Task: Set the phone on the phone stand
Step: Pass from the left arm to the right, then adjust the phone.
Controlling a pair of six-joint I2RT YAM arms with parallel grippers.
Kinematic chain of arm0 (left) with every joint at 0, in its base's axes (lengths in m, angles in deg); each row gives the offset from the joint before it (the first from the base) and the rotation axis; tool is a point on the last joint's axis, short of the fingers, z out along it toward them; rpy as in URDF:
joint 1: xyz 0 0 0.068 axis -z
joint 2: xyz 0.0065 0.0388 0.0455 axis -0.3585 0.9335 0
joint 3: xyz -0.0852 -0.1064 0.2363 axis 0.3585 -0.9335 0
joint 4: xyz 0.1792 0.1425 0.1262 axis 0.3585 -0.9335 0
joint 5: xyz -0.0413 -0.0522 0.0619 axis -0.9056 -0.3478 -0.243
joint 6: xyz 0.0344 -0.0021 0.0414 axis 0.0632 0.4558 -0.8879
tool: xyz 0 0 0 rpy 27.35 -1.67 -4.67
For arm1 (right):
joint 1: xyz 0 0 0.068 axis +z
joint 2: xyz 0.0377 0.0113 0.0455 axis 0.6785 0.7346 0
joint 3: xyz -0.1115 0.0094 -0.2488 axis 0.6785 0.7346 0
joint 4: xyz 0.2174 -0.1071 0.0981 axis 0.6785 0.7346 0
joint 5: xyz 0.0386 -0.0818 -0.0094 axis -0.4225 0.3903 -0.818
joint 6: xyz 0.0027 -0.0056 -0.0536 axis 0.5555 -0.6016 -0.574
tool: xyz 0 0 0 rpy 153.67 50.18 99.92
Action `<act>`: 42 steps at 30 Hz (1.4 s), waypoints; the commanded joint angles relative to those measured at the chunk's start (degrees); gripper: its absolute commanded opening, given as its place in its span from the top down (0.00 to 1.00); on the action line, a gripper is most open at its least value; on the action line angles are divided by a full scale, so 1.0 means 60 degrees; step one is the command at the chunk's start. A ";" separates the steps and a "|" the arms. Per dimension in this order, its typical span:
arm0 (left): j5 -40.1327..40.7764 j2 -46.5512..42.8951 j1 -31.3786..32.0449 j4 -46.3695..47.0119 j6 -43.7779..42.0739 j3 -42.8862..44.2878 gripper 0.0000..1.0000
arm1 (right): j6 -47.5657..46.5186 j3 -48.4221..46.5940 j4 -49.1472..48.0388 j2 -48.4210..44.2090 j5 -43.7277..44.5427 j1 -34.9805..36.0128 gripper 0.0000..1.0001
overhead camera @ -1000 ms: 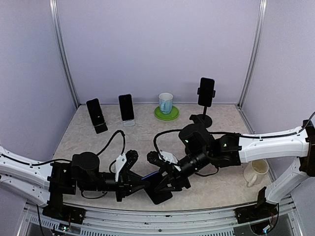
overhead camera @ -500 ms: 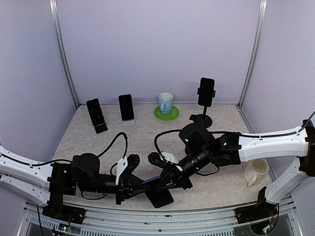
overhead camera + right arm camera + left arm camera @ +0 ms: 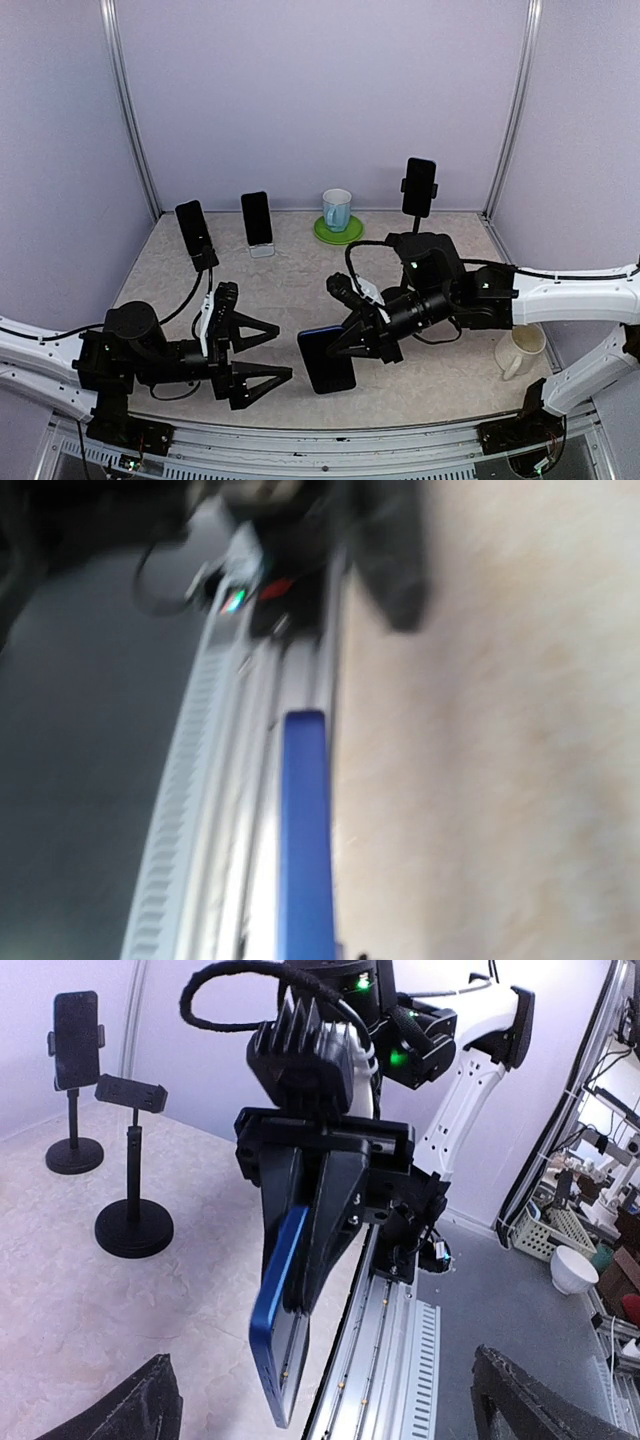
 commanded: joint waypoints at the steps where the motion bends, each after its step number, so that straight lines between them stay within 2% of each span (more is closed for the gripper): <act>1: 0.0410 -0.0262 -0.0006 0.0562 0.0154 -0.0315 0.01 | 0.1169 0.0471 -0.2227 -0.1046 0.0636 -0.0248 1.00; 9: 0.0510 0.0450 -0.0018 0.1238 0.0331 -0.0389 0.01 | 0.2751 0.1527 -0.4933 -0.2099 0.0869 -0.0251 1.00; 15: 0.0473 0.0811 -0.0018 0.1624 0.0335 -0.0336 0.02 | 0.3290 0.1488 -0.5463 -0.1987 -0.0079 -0.0251 1.00; 25: 0.0097 0.1226 -0.0032 0.1917 0.0353 -0.0178 0.16 | 0.4040 0.1733 -0.6604 -0.1642 -0.0904 -0.0251 1.00; 31: -0.0132 0.1598 -0.0032 0.2180 0.0385 -0.0075 0.37 | 0.4015 0.1683 -0.6622 -0.1423 -0.0817 -0.0236 1.00; 36: -0.0324 0.1787 -0.0094 0.2462 0.0382 -0.0040 0.63 | 0.4017 0.1716 -0.6755 -0.1281 -0.0801 -0.0200 1.00; 41: -0.0682 0.1805 -0.0254 0.2705 0.0457 -0.0106 0.99 | 0.3927 0.1702 -0.6745 -0.1225 -0.0831 -0.0176 1.00; 42: -0.0762 0.1796 -0.0263 0.2748 0.0459 -0.0113 1.00 | 0.3914 0.1701 -0.6742 -0.1225 -0.0852 -0.0178 1.00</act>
